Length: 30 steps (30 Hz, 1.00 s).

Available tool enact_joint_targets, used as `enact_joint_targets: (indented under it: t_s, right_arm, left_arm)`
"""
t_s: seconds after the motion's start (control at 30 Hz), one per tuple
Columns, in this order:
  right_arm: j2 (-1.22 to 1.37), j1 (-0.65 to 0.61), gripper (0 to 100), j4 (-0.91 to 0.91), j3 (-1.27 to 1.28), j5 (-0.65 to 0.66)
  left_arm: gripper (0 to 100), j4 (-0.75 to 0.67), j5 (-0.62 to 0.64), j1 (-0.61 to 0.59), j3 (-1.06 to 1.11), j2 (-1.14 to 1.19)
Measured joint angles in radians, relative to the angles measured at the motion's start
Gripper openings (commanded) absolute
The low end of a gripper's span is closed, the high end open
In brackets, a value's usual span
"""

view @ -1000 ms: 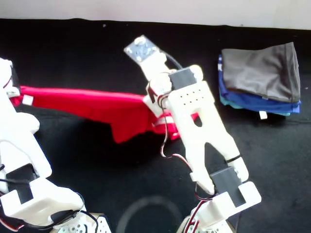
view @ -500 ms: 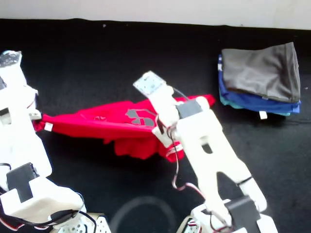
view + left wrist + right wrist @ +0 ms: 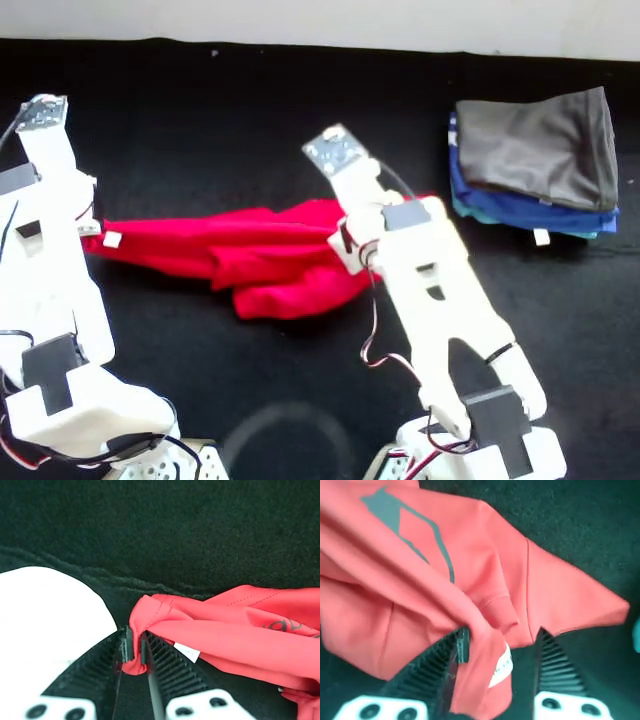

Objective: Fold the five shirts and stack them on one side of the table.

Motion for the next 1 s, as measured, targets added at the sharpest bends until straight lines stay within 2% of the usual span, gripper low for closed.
enact_joint_targets:
  t_s: [0.13,0.3,0.4,0.6,0.8,1.0]
  right_arm:
    - [-0.095,-0.023,22.8,0.109,-0.084,-0.068]
    - [-0.173,-0.183,22.8,0.226,-0.097,-0.083]
    - [-0.17,-0.29,22.8,0.219,-0.077,-0.083]
    - [0.014,-0.437,22.8,0.094,-0.008,-0.084]
    - [0.258,-0.48,22.8,0.078,-0.091,-0.094]
    - [0.408,-0.519,22.8,0.078,-0.198,-0.166]
  left_arm:
    - [1,0.0,0.0,0.002,0.0,0.0]
    - [1,0.0,0.0,0.002,0.0,0.0]
    - [1,0.0,0.0,0.002,0.0,0.0]
    - [1,0.0,0.0,0.002,0.0,0.0]
    - [1,0.0,0.0,0.002,0.0,0.0]
    - [1,-0.006,0.0,-0.035,0.0,0.0]
